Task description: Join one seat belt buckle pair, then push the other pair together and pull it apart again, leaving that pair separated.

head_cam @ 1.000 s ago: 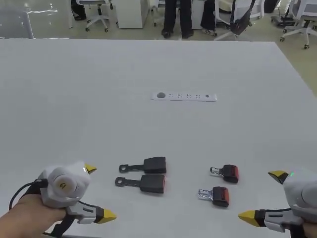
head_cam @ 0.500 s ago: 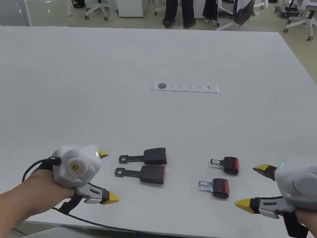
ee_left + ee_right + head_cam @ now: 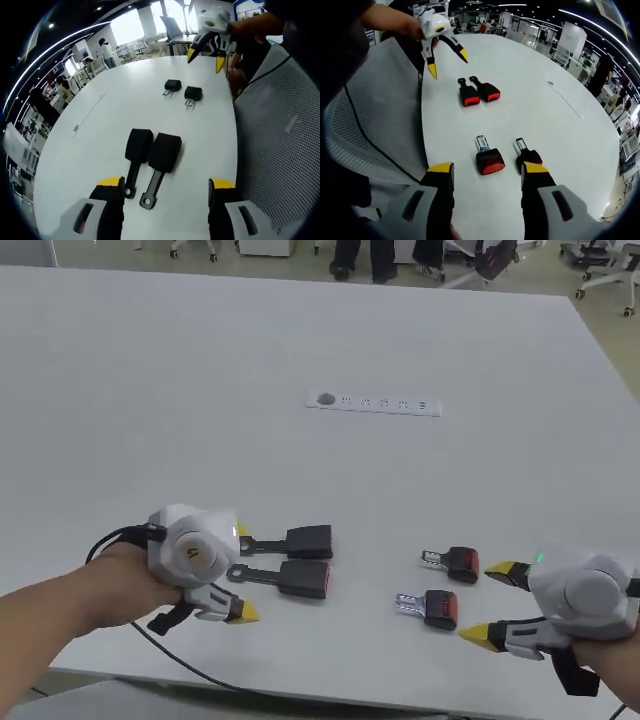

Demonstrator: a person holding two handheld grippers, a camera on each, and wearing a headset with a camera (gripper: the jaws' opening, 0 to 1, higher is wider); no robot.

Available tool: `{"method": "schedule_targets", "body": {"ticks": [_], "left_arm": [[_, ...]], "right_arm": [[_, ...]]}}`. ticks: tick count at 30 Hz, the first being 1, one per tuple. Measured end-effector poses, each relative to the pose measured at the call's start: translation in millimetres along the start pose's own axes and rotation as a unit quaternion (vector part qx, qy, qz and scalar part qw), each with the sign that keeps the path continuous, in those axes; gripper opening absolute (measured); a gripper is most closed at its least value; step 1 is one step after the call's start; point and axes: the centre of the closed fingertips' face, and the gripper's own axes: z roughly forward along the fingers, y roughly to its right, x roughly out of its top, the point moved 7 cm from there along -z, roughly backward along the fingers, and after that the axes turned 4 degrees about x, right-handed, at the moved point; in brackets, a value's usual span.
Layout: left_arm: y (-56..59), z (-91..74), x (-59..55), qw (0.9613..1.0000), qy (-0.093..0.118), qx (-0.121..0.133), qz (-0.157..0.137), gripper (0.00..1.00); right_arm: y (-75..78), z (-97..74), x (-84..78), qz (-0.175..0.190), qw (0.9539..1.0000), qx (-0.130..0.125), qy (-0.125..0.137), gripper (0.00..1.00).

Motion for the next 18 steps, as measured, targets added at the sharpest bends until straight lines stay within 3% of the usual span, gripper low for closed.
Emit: {"method": "schedule_targets", "body": {"ticks": [11,18], "left_arm": [[0.3,21.1,9.8,0.999,-0.008,-0.029,0.033,0.63],[-0.4,36.8,14.2,0.9976,-0.016,-0.046,0.05,0.61]], "right_arm": [[-3.7,16.4,3.8,-0.025,0.999,0.033,-0.015,0.44],[-0.9,23.0,-0.2,-0.025,0.9986,0.039,-0.026,0.42]]}}
